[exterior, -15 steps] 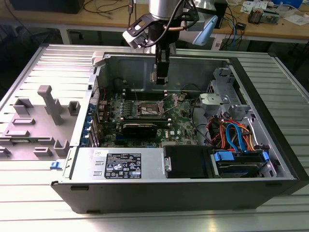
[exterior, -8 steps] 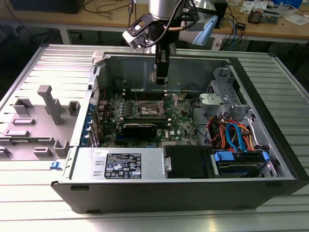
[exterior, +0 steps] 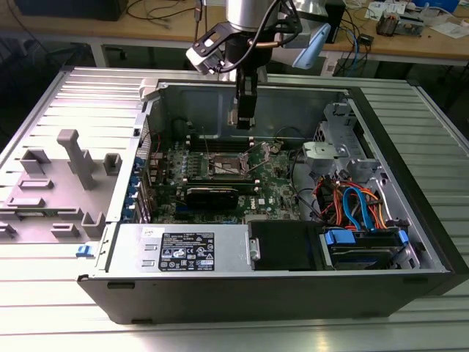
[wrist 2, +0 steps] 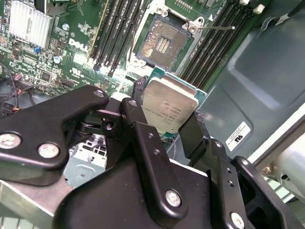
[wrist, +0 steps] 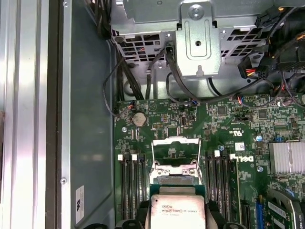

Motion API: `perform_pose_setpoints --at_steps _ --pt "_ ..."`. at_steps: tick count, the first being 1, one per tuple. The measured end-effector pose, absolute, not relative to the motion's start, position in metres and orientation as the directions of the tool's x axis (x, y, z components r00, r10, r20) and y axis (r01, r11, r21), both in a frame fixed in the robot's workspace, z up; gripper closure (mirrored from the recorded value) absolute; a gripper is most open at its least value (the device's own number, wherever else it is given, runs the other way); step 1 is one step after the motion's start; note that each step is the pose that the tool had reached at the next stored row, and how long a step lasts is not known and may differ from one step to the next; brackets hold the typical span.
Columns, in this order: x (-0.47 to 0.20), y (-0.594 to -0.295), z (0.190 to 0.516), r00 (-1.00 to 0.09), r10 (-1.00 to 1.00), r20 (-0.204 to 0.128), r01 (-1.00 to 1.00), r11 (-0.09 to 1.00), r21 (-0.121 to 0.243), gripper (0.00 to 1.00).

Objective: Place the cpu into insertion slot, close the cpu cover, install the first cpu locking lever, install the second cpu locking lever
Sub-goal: 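Place the cpu into insertion slot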

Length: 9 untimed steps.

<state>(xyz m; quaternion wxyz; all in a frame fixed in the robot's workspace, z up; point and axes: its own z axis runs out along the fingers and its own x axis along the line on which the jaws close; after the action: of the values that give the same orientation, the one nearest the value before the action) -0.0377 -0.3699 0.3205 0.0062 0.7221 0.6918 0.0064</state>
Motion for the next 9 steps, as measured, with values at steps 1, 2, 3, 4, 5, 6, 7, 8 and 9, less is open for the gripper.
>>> perform_pose_setpoints --at_steps 1,2,3,4,5,6,7,8,9 --pt "-0.0379 -0.3701 0.3197 0.043 0.999 0.001 0.999 -0.043 0.018 0.45" --pt "-0.0382 -0.3704 0.3186 0.043 0.999 0.001 0.999 -0.043 0.018 0.45" --pt "-0.0383 -0.3705 0.3179 0.043 0.999 0.0 0.999 -0.043 0.018 0.45" --pt "-0.0385 -0.3705 0.3169 0.043 0.999 0.0 0.999 -0.043 0.018 0.45" --pt "-0.0386 -0.3705 0.3162 0.043 0.999 0.0 0.999 -0.043 0.018 0.45" --pt "-0.0395 -0.3707 0.3151 0.043 0.999 0.0 0.999 -0.043 0.022 0.45" --pt "-0.0415 -0.3712 0.3148 0.043 0.999 0.0 0.999 -0.043 0.025 0.45" --pt "-0.0437 -0.3716 0.3141 0.043 0.999 0.0 0.999 -0.043 0.029 0.45" --pt "-0.0466 -0.3717 0.3133 0.043 0.999 0.0 0.999 -0.043 0.034 0.45"
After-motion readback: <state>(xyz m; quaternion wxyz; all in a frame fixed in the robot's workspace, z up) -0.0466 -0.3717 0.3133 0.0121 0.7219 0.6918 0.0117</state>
